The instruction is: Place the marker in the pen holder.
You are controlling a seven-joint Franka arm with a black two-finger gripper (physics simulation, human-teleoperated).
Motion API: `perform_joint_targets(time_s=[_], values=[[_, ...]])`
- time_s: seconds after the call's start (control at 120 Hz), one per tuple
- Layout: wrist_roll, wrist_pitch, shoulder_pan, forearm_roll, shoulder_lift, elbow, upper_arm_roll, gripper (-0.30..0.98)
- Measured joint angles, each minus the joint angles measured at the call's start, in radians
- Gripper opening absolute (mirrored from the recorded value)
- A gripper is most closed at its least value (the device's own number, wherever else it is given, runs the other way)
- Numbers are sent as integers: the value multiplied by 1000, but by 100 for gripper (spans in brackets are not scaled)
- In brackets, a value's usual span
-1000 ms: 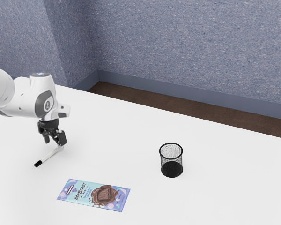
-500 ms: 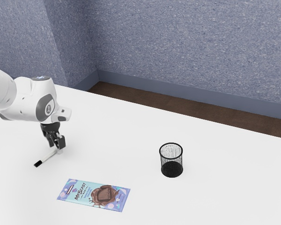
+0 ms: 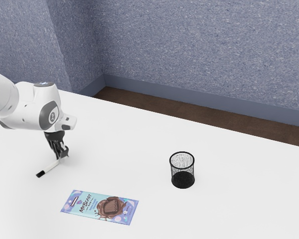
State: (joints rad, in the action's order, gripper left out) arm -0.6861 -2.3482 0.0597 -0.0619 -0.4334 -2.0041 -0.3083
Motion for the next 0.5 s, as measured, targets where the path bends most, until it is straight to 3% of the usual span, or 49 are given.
perform_joint_targets(time_s=[0.35, 0.5], values=[[-7, -7, -2, 2, 9, -3, 1, -4], [-2, -44, -5, -12, 113, -12, 42, -7]])
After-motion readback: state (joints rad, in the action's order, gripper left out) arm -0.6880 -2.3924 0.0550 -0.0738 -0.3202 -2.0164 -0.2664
